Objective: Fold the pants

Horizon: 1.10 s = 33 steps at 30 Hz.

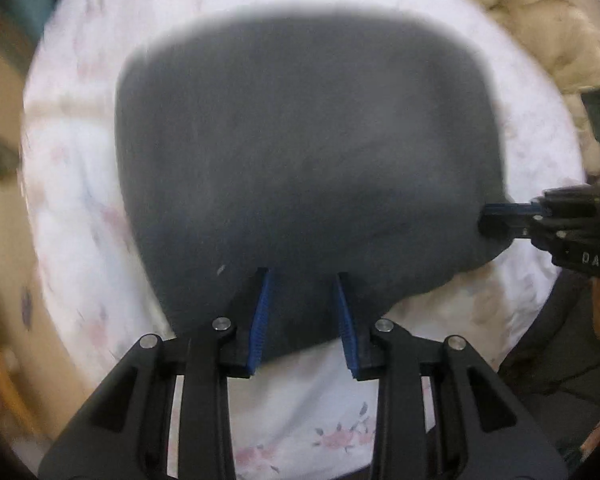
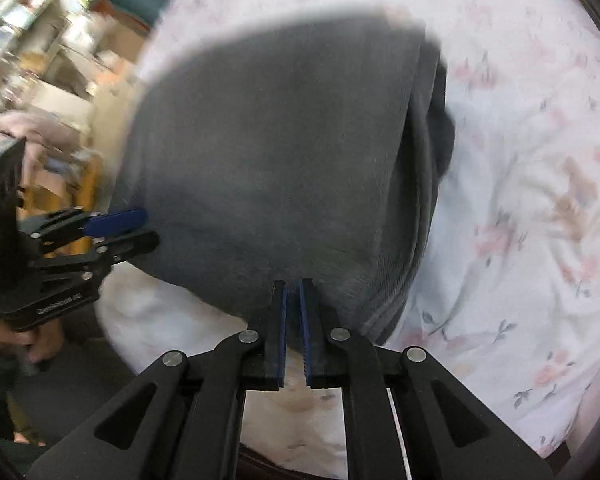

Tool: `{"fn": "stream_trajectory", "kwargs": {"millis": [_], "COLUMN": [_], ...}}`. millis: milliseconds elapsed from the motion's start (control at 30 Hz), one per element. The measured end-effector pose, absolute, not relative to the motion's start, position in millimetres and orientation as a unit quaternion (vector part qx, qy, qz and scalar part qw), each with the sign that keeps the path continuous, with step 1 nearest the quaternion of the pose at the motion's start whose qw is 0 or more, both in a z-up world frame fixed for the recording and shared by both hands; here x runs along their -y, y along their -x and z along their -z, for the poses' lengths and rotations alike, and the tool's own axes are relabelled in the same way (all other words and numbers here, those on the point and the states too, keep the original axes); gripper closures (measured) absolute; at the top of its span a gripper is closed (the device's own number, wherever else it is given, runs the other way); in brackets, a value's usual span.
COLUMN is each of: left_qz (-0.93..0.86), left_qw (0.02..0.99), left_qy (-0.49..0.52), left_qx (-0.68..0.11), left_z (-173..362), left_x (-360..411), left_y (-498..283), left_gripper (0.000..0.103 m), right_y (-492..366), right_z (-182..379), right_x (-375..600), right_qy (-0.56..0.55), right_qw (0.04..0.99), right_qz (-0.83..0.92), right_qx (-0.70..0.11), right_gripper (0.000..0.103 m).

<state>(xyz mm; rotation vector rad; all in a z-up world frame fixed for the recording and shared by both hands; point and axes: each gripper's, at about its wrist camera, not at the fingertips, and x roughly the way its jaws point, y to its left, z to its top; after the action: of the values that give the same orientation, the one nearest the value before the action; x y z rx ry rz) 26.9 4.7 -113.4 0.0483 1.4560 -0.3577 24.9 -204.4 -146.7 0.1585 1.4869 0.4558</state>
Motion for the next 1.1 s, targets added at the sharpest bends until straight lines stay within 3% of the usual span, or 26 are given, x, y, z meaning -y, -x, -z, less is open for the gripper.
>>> {"fn": "stream_trajectory", "kwargs": {"millis": [167,267,333,367,433,467,500,533,567,600,633,700,867,1100], "left_qz": [0.126,0.065,0.06,0.065,0.071,0.072,0.074,0.075,0.074,0.067,0.066,0.075,0.106,0.094], "left_qw": [0.722,0.685,0.703,0.722,0.745,0.754,0.764,0.774,0.783,0.79,0.794,0.791,0.757,0.751], "left_qy": [-0.009,0.011,0.038,0.027,0.042,0.063,0.078,0.093,0.112,0.135,0.163,0.192,0.219,0.163], "left_qx": [-0.681,-0.726,-0.708,-0.688,-0.662,-0.649,-0.636,-0.622,-0.607,-0.594,-0.581,-0.577,-0.606,-0.633], "left_z": [117.4,145.0,125.9,111.0,85.1,73.0,65.7,59.3,54.6,50.9,49.4,55.0,94.3,136.6], "left_x": [-34.9,-66.0,-77.8,-77.5,-83.7,-88.9,-90.9,-92.5,-96.2,-100.1,-102.8,-98.6,-75.8,-62.1], "left_y": [-5.8,4.8,2.3,3.1,6.6,7.5,7.1,5.1,1.1,-6.3,-14.4,-27.4,-69.3,-69.1], "left_gripper": [0.091,0.094,0.094,0.093,0.078,0.062,0.052,0.047,0.032,0.019,0.016,0.011,0.011,0.008], "right_y": [-11.3,-1.1,0.2,0.3,-1.5,-3.6,-6.8,-11.4,-18.6,-22.3,-27.9,-36.4,-68.9,-68.5], "right_z": [157.9,163.6,158.5,148.7,126.2,114.5,103.9,96.2,88.1,86.2,85.4,96.6,146.1,189.1], "right_x": [212.2,216.4,220.7,226.9,239.2,246.4,255.0,261.8,273.5,280.7,289.2,292.5,304.4,271.1], "right_qy": [-0.08,-0.072,-0.089,-0.103,-0.131,-0.152,-0.175,-0.197,-0.226,-0.243,-0.259,-0.29,-0.347,-0.267], "right_qw": [0.68,0.67,0.666,0.671,0.686,0.695,0.704,0.711,0.723,0.733,0.743,0.747,0.73,0.712], "right_qz": [-0.192,-0.176,-0.178,-0.183,-0.192,-0.201,-0.21,-0.214,-0.212,-0.199,-0.177,-0.159,-0.143,-0.14], "right_qx": [-0.703,-0.717,-0.719,-0.711,-0.689,-0.673,-0.655,-0.64,-0.617,-0.603,-0.591,-0.577,-0.571,-0.635], "right_gripper": [0.103,0.103,0.102,0.097,0.095,0.095,0.093,0.087,0.058,0.013,0.0,0.0,0.0,0.0]}}
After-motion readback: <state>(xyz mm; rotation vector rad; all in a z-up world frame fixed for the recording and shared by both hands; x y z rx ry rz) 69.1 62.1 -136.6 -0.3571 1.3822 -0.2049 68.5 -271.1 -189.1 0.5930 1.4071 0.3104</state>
